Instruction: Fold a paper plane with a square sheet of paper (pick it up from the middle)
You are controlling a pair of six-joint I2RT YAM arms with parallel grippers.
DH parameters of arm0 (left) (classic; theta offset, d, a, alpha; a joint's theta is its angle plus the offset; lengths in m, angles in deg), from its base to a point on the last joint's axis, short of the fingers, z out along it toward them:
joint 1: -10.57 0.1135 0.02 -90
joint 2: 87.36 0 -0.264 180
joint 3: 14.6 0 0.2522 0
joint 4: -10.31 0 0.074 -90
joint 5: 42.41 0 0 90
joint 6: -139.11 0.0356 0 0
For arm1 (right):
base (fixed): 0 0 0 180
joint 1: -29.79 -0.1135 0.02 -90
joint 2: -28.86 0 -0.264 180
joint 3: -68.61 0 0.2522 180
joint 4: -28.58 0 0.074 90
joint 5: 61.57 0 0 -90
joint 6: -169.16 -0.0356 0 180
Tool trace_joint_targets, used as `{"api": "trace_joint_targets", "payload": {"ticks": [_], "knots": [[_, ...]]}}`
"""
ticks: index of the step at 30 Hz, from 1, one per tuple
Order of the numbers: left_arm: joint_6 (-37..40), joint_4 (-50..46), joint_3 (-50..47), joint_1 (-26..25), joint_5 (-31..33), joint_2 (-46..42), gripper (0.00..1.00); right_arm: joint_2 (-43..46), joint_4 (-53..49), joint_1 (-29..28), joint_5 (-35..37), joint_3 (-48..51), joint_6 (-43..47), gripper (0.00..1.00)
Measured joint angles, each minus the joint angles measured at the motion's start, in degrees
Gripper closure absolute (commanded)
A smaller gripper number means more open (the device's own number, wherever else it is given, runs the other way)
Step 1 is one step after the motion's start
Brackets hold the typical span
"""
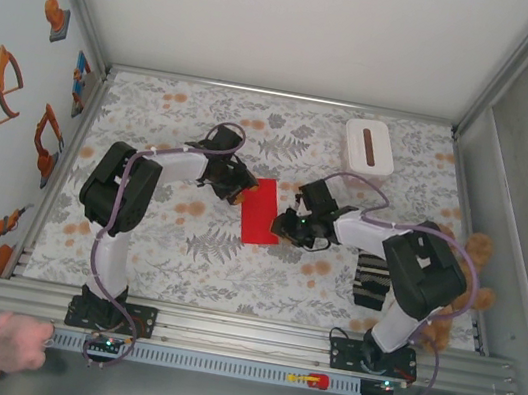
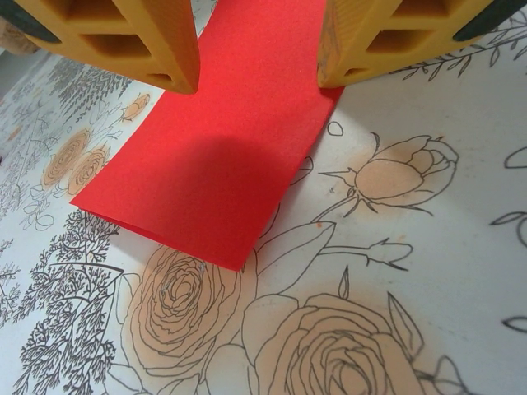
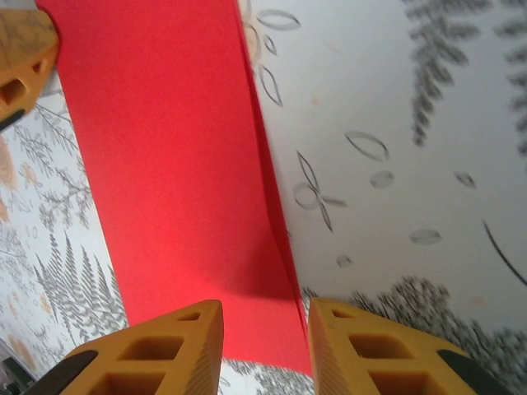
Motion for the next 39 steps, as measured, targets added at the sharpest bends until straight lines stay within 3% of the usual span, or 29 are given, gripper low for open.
{"api": "trace_joint_targets", "payload": {"ticks": [21, 39], "knots": [[0.00, -0.13, 0.09, 0.33, -1.11, 0.31, 0.58, 0.15, 2.67, 0.00, -2.58, -0.87, 0.79, 0.69], [0.00, -0.13, 0.11, 0.39, -1.36, 0.37, 0.58, -1.49, 10.10, 2.67, -5.33, 1.42, -0.28, 0.61]]}}
